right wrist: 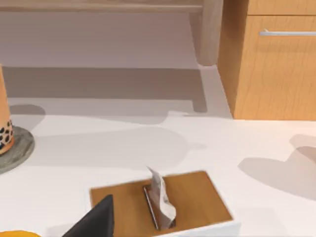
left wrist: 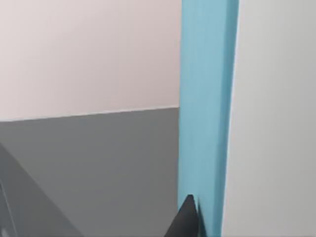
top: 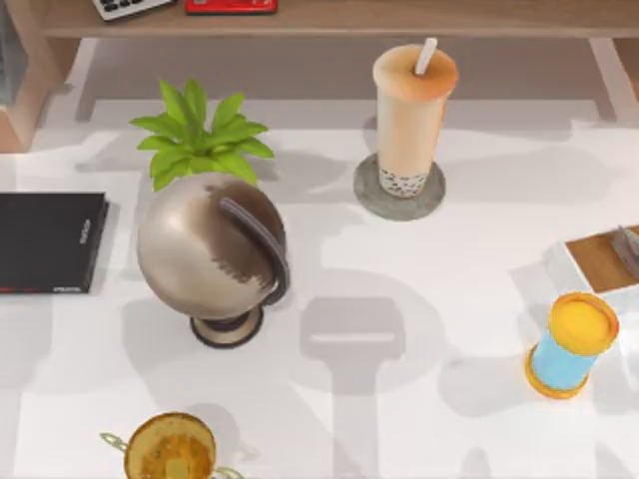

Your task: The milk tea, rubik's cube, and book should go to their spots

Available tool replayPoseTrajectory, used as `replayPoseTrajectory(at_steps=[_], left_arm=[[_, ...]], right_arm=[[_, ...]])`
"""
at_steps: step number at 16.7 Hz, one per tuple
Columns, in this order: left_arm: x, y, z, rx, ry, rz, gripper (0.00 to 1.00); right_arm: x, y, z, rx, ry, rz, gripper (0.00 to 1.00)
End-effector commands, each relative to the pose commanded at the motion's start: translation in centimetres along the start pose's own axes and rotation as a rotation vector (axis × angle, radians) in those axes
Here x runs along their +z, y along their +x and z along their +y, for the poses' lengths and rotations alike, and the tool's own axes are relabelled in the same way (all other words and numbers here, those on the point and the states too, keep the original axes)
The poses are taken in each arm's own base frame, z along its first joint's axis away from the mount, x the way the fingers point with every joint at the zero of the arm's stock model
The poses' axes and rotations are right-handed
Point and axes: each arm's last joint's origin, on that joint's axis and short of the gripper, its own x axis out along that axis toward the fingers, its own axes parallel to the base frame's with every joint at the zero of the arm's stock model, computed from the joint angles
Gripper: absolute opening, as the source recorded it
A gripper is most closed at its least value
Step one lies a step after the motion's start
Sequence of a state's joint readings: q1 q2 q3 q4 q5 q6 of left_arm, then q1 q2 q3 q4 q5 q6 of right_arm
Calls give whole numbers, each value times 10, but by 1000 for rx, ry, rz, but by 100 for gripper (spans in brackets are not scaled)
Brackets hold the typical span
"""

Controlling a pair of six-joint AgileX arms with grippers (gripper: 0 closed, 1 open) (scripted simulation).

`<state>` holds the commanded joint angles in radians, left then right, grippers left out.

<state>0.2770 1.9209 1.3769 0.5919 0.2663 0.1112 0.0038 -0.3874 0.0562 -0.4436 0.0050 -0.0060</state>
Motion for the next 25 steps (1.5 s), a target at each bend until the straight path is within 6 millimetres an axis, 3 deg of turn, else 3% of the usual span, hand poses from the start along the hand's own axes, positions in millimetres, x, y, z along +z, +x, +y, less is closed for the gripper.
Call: replayPoseTrajectory(at_steps=[4,7,9,13,18,21,25], left_arm=[[37,-50,1,123,286,-80,0],[36,-93,-5,192,584,-62,0],[12,-116,-13,184,812,7,0],[-65,-157,-35,0,1188,186,0],[-153,-191,-69,-390,1395,346,0],[-172,-199,-81,-512,1429,363,0],[-172,-199,-81,-516,1430,363,0]], right_arm=[[0,0,0,0,0,0,100],[0,0,0,0,0,0,100],[0,0,0,0,0,0,100],[0,0,0,0,0,0,100],[0,0,0,0,0,0,100],[0,0,0,0,0,0,100],[0,0,0,0,0,0,100]])
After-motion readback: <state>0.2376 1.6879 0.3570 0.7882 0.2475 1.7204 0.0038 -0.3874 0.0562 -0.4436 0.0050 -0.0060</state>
